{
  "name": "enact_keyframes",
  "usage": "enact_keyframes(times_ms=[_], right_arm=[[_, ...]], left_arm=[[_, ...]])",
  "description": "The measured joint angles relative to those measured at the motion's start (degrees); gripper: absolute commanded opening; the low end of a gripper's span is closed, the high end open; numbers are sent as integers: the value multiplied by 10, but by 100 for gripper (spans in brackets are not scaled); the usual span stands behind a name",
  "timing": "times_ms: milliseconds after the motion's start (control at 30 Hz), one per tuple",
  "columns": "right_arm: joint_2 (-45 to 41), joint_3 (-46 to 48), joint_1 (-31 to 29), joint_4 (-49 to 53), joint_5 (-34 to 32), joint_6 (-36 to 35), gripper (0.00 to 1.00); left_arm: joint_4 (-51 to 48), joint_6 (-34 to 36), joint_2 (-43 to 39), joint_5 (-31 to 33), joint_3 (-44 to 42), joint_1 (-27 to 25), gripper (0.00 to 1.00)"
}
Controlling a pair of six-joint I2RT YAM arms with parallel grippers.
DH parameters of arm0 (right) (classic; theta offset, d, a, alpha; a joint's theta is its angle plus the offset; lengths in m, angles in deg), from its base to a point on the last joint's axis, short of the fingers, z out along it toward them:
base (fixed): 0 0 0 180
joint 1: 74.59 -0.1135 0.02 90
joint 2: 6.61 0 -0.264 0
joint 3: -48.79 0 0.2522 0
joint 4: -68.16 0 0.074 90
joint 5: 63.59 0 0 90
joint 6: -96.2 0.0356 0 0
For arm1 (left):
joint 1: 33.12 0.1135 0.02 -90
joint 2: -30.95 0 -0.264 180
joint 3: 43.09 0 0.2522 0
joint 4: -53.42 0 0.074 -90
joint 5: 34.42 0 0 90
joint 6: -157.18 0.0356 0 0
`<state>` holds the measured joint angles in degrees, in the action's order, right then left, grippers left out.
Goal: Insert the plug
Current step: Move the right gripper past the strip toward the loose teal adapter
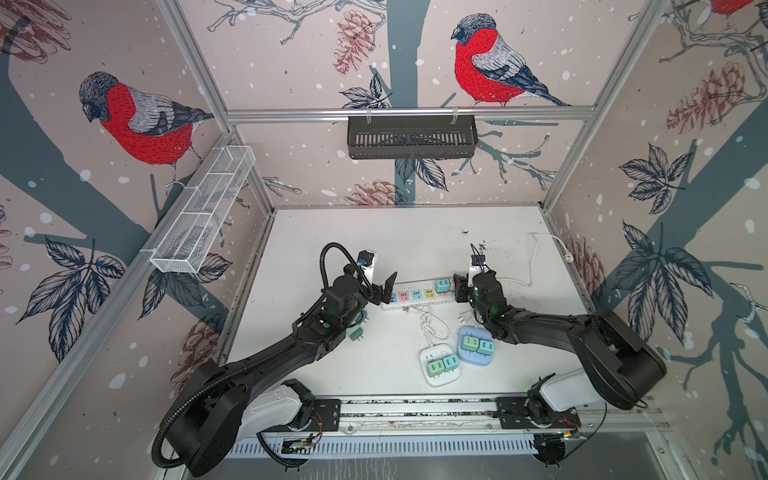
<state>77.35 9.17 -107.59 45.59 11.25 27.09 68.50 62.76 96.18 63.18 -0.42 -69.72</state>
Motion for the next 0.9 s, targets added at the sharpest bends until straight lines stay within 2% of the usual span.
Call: enact_keyframes(times_ms=[267,400,700,900], right_arm=[[7,6,-18,-20,-27,3,43],[-8,-2,-18,13,-37,3,46],[-178,5,-28,93,-62,2,62],[-242,7,-88,108,-32,3,68]], left_arm=[[0,0,-1,0,0,0,98],[0,0,-5,0,0,0,98],[17,-11,-66,22,-48,0,98],[60,-17,-118,58,-99,0,98]])
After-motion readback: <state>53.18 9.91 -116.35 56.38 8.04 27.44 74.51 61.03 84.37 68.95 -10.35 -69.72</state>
